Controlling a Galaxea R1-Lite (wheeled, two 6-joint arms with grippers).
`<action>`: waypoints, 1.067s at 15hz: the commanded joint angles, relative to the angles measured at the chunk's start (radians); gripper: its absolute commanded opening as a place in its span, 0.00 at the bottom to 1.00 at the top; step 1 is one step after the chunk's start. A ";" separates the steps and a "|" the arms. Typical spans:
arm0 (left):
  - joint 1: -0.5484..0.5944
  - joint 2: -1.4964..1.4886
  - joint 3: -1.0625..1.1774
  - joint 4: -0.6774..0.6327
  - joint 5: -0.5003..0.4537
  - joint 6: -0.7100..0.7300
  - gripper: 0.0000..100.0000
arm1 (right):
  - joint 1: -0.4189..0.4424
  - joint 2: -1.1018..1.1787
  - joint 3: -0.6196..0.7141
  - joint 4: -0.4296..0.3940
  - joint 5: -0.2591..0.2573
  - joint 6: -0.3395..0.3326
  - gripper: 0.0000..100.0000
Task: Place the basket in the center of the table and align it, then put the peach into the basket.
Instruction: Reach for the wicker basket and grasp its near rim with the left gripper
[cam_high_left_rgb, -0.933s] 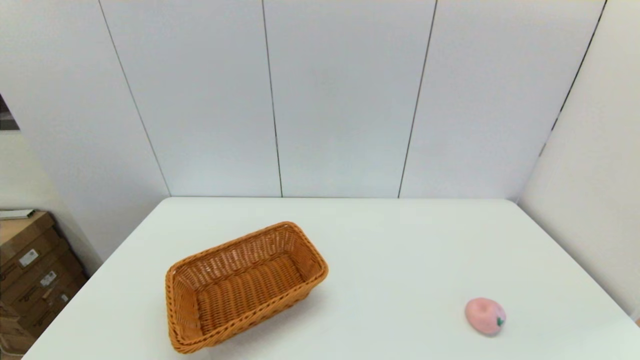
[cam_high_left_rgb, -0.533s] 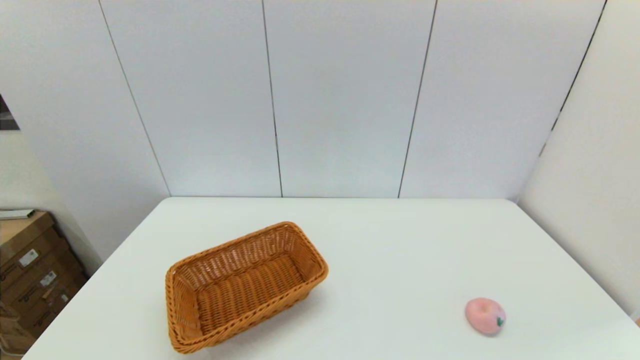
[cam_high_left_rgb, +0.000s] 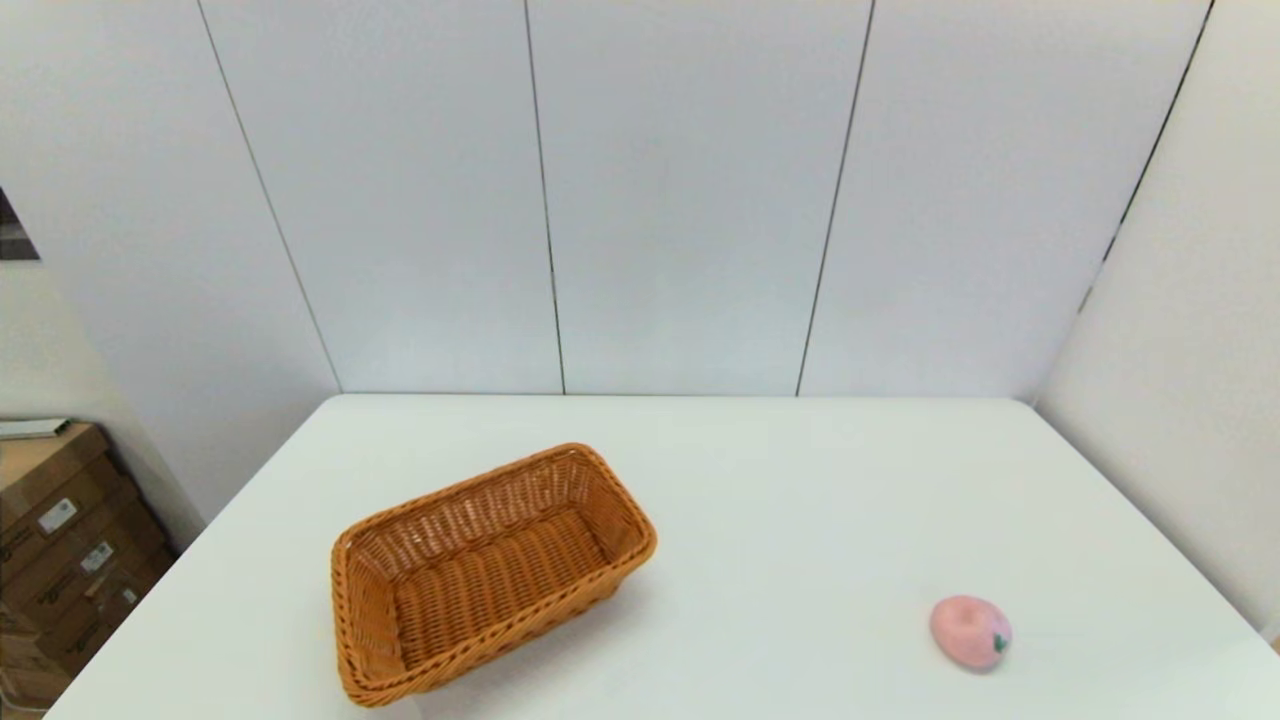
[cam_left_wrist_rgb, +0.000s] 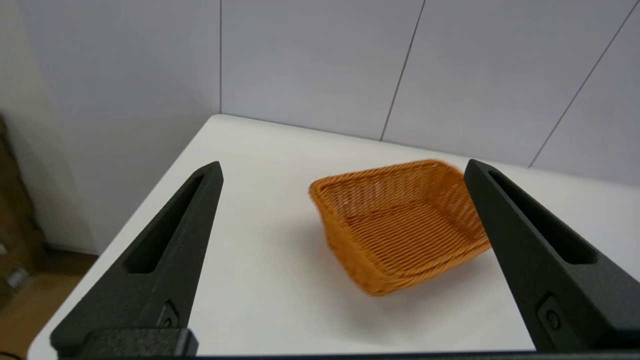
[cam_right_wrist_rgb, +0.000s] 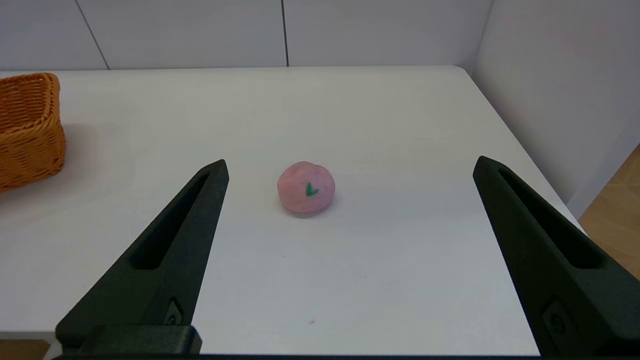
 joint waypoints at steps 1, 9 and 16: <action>0.000 0.677 -0.235 0.030 -0.002 -0.200 1.00 | 0.000 0.001 0.001 0.001 0.000 0.002 1.00; -0.078 1.366 -0.290 0.018 0.012 -0.464 1.00 | 0.000 0.001 0.000 0.001 0.000 0.002 1.00; -0.211 1.607 -0.375 0.012 -0.010 -0.552 1.00 | 0.000 0.000 0.001 0.001 0.000 0.002 1.00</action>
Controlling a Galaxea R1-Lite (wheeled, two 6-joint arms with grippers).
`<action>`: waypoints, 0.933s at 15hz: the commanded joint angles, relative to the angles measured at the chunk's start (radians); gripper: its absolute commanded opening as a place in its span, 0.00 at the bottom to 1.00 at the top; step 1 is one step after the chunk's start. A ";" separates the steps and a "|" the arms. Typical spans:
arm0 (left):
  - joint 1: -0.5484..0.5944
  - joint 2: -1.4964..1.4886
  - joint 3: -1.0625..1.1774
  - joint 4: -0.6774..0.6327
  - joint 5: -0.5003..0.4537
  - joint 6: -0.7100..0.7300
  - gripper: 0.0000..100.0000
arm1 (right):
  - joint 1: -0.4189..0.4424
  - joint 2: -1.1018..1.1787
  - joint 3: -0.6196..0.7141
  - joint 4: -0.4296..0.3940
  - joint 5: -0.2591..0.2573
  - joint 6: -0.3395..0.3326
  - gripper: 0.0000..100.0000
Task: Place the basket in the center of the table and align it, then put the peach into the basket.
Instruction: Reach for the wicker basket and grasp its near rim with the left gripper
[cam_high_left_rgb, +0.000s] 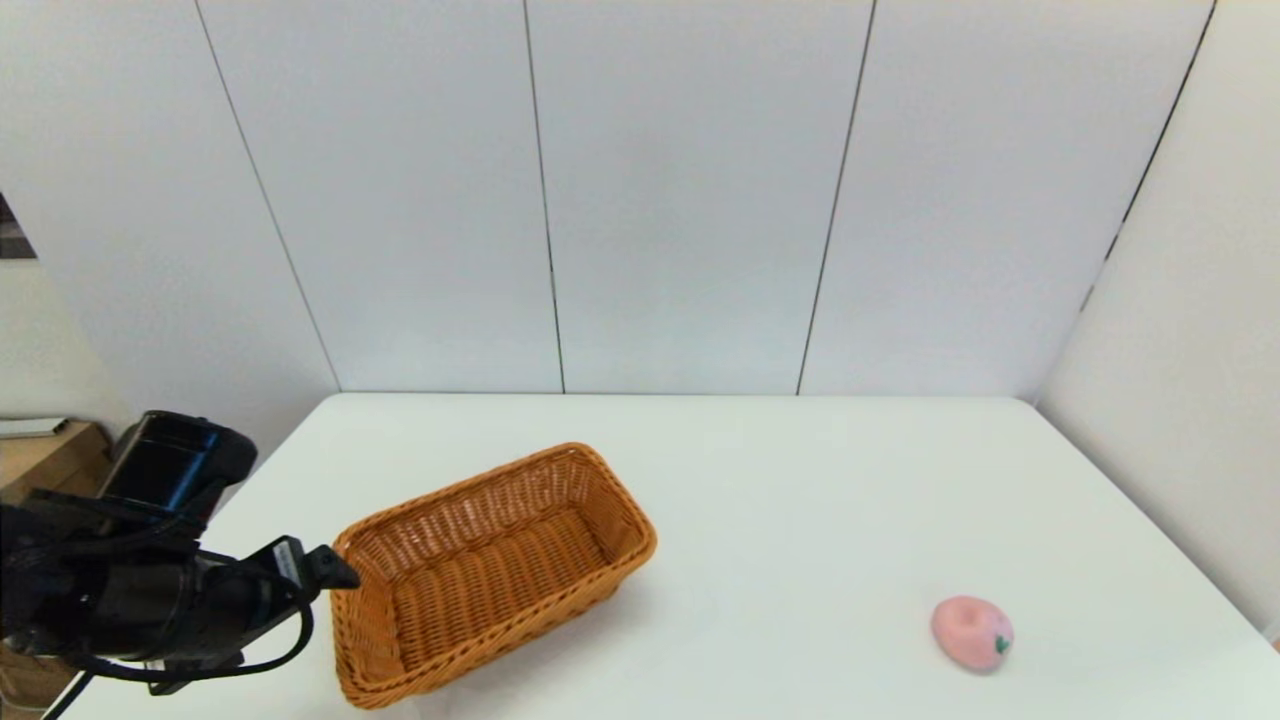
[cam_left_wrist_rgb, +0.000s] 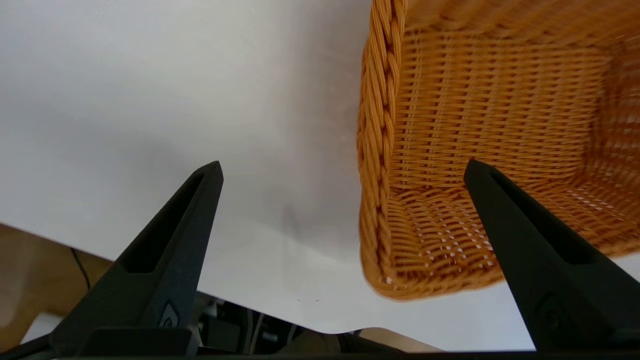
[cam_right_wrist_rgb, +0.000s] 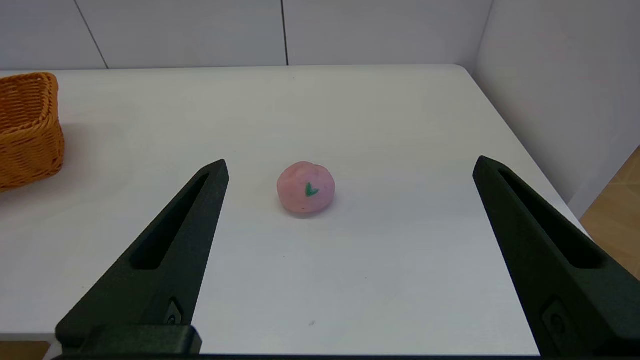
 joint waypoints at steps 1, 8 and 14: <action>-0.070 0.172 -0.071 -0.008 -0.013 -0.018 1.00 | 0.000 0.001 0.001 -0.001 0.000 0.000 1.00; -0.068 0.304 -0.069 -0.179 -0.061 -0.038 1.00 | 0.000 0.000 0.001 -0.001 0.000 0.001 1.00; -0.068 0.355 -0.043 -0.214 -0.064 -0.038 1.00 | 0.000 0.000 0.001 -0.001 0.000 0.001 1.00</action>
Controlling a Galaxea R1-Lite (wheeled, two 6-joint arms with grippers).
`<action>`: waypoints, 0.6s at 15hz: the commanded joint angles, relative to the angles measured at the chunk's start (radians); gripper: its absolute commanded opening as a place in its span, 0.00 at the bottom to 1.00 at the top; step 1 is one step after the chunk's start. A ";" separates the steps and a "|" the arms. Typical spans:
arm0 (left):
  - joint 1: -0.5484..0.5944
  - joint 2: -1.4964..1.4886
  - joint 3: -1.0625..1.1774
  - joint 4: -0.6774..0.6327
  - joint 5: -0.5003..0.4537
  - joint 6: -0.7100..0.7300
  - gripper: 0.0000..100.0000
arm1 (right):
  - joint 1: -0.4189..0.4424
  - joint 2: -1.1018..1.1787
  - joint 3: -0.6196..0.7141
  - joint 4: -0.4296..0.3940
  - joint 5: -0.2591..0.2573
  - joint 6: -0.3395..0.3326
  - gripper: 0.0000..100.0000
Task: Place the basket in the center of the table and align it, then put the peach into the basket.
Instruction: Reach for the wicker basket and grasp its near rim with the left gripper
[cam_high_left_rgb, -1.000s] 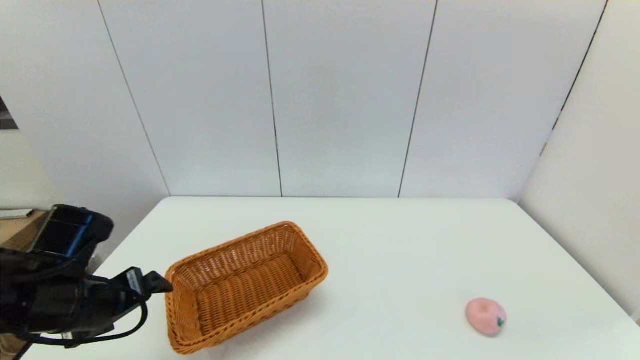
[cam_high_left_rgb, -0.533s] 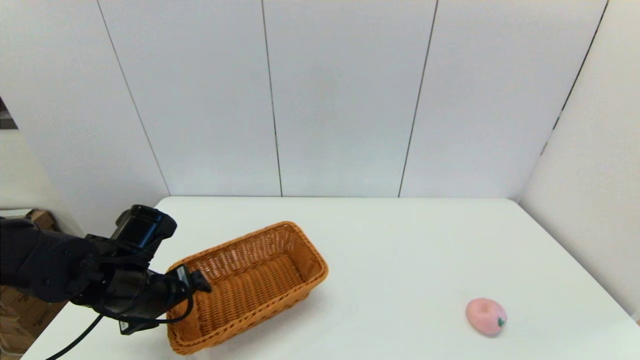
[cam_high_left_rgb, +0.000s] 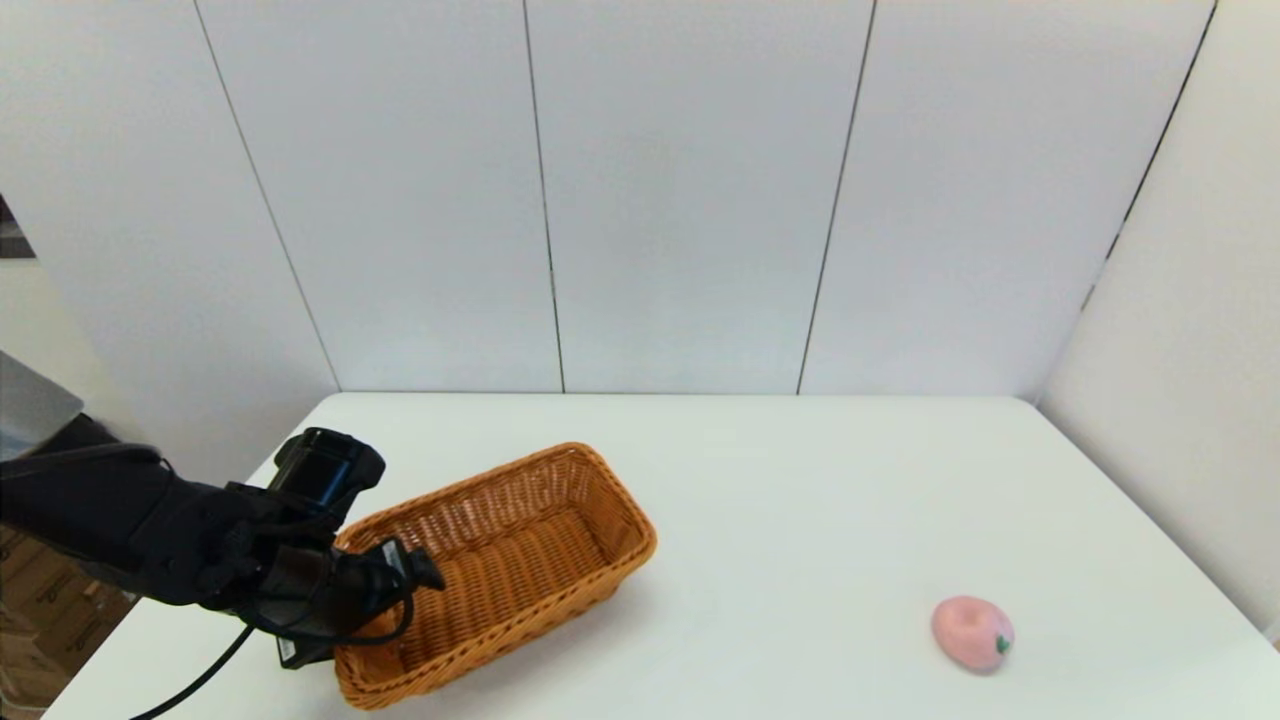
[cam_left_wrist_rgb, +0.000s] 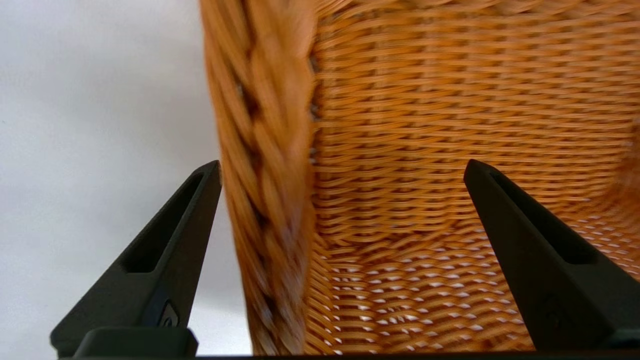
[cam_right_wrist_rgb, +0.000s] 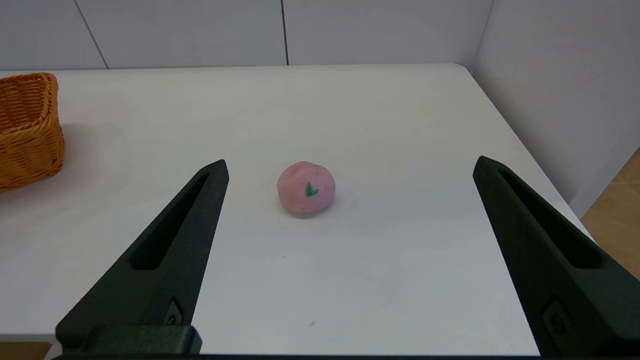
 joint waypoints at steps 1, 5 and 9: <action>0.000 0.048 0.013 -0.033 0.001 -0.012 0.00 | 0.000 0.001 0.000 0.000 0.000 0.000 1.00; 0.002 0.045 0.015 -0.074 0.001 -0.014 0.00 | 0.000 0.000 0.000 0.000 0.000 0.000 1.00; 0.002 0.016 0.021 -0.085 0.001 -0.012 0.00 | 0.000 0.000 0.000 0.000 0.000 0.000 1.00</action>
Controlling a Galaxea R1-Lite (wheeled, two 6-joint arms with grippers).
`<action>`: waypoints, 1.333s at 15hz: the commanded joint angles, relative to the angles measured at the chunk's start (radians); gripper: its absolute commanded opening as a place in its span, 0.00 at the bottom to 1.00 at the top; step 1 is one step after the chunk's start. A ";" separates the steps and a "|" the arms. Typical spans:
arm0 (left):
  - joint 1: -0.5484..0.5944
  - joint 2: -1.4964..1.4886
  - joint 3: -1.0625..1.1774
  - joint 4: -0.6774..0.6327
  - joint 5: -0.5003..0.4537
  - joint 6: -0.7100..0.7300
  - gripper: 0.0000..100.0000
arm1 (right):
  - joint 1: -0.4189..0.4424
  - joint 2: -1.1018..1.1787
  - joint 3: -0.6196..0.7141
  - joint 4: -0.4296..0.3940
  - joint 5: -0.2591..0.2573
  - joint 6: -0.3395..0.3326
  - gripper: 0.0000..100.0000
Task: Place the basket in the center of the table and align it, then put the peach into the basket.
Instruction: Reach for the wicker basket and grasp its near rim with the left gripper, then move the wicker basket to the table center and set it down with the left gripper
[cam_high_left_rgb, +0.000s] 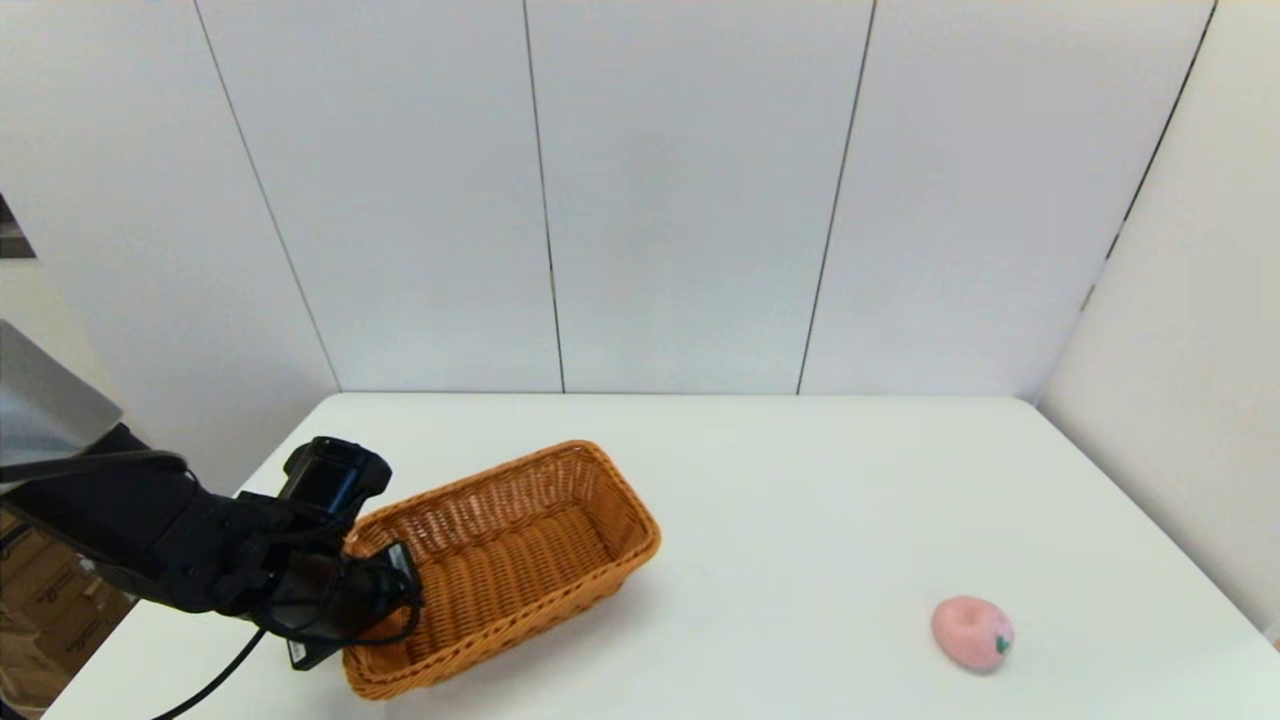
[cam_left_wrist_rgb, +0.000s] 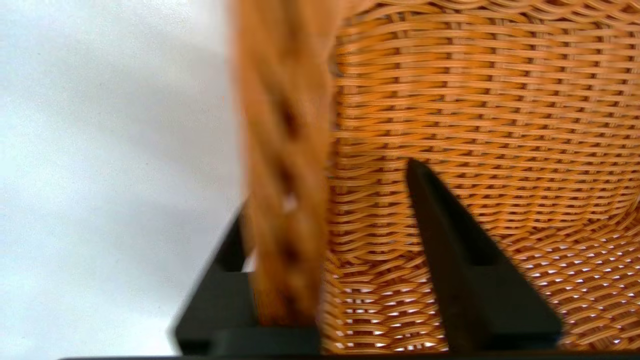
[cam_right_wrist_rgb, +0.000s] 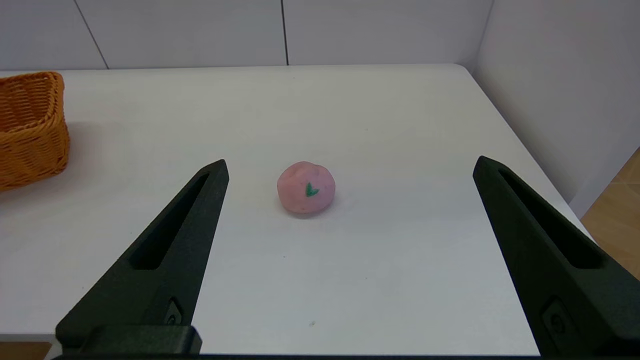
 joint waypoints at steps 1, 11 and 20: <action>0.000 -0.035 0.008 -0.008 0.000 -0.003 0.00 | 0.000 0.001 0.000 0.001 0.000 0.000 1.00; -0.256 -0.078 -0.183 -0.015 -0.042 0.007 0.00 | 0.000 0.000 0.000 0.001 0.000 0.000 1.00; -0.316 0.085 -0.244 -0.020 -0.203 -0.058 0.00 | 0.000 0.000 0.000 0.001 0.000 0.000 1.00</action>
